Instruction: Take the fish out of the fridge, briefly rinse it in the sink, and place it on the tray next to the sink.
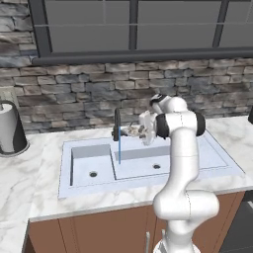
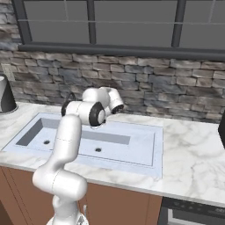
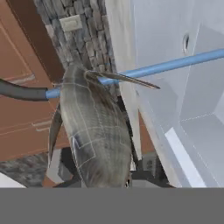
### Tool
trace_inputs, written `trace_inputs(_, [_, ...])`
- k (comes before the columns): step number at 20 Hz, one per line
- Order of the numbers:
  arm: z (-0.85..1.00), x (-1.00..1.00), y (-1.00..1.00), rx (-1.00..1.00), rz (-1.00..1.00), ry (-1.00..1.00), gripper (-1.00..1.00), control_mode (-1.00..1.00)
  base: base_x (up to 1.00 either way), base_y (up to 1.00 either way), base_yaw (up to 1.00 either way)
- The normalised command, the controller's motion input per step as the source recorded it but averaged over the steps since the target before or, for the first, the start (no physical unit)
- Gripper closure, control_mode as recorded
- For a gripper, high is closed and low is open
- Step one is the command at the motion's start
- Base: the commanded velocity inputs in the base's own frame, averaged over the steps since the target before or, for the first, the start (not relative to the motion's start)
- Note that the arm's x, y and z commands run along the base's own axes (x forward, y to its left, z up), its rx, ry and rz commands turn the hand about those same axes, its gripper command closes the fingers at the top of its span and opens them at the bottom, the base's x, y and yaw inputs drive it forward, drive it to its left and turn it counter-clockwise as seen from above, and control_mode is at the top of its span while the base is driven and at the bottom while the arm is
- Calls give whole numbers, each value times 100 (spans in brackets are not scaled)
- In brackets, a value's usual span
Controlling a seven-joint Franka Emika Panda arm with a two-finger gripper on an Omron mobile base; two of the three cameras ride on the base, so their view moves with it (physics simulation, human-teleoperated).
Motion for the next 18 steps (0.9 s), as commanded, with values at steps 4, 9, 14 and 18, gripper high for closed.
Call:
trace_inputs(4, [-32, 21, 41, 3, 3, 38, 100, -100, 0, 0, 0])
trace_inputs(9, [-20, 0, 45, 0, 0, 37, 100, -100, 0, 0, 0])
trace_inputs(14, [0, -3, 21, 0, 0, 17, 100, -100, 0, 0, 0])
trace_inputs(18, [-2, -48, 19, 0, 0, 0, 100, -100, 0, 0, 0])
